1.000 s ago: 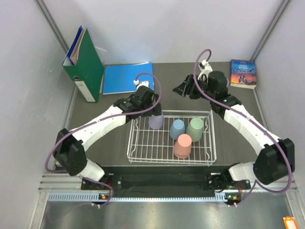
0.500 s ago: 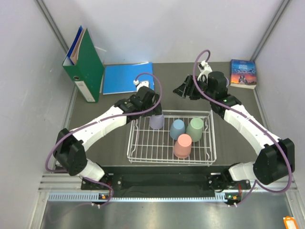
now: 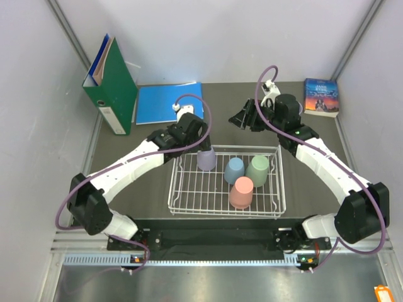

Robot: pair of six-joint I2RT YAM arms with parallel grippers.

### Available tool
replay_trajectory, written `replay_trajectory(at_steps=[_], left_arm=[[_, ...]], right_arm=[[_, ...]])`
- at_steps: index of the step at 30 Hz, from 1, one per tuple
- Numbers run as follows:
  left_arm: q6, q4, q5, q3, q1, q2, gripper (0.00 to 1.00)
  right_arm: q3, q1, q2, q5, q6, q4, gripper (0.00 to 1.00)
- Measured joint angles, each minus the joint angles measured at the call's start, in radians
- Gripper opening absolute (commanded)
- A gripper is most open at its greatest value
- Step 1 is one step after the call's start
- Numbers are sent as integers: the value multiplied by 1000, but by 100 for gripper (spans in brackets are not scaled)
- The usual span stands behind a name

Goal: Unload the cups from the dish rack

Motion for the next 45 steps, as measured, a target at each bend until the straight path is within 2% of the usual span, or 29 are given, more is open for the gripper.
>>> replay_trajectory(at_steps=[11,25,28,29,31,32,33,35,36,38,45], left_arm=[[0,-8,-3,34,-62,5,99],[2,18,7,0,-66,120,97],[2,29,14,0,-66,138,89],[4,32,16,0,-66,144,75],[2,39,24,-2,-66,151,62],[5,40,24,-2,-66,152,51],[11,41,24,-2,-66,152,34],[18,44,21,-2,-68,150,19],[23,44,19,-2,-70,148,7],[28,42,15,-2,-71,147,0],[44,-34,-21,58,-70,95,0]], right_arm=[[0,0,-1,0,0,0,72],[-2,0,-23,0,-1,-8,72],[-2,0,-23,-1,-3,-17,72],[-2,0,-23,-1,-6,-19,72],[-2,0,-23,-1,-9,-23,72],[-2,0,-23,-1,-10,-23,72],[-2,0,-23,0,-10,-23,72],[-2,0,-23,0,-11,-23,72],[-2,0,-23,0,-12,-23,72],[-2,0,-25,0,-13,-23,72],[-2,0,-45,18,-19,-24,72]])
